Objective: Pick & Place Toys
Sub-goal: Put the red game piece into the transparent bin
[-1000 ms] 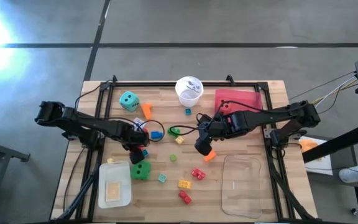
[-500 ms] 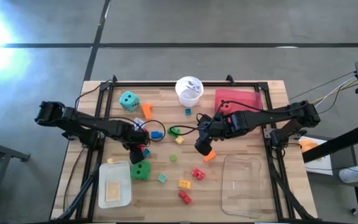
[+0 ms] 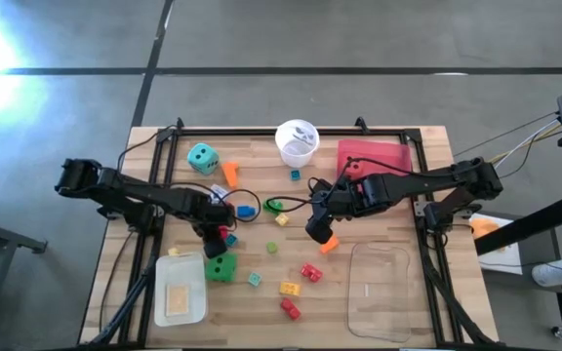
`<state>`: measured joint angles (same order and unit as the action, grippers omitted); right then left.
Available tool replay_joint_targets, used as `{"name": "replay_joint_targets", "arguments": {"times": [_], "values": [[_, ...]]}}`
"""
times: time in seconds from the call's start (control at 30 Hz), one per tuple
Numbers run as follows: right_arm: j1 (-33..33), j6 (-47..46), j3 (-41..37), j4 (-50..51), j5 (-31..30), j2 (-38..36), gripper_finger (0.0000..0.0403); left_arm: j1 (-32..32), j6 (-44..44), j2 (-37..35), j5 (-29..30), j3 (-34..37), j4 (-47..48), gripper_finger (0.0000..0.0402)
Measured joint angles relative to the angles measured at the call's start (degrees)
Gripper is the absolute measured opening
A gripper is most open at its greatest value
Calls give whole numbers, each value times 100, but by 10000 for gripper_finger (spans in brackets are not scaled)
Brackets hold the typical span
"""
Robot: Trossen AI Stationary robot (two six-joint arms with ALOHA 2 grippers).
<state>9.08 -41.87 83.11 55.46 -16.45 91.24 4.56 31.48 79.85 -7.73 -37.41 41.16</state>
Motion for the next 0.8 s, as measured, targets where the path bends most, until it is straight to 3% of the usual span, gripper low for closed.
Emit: {"name": "replay_joint_targets", "arguments": {"times": [0.43,0.8], "values": [[2,-16,0,0,13,0,367,-4,155,-110,-153,-159,410,3],[2,28,0,-128,203,0,367,-4,589,-805,-240,-567,877,1]]}}
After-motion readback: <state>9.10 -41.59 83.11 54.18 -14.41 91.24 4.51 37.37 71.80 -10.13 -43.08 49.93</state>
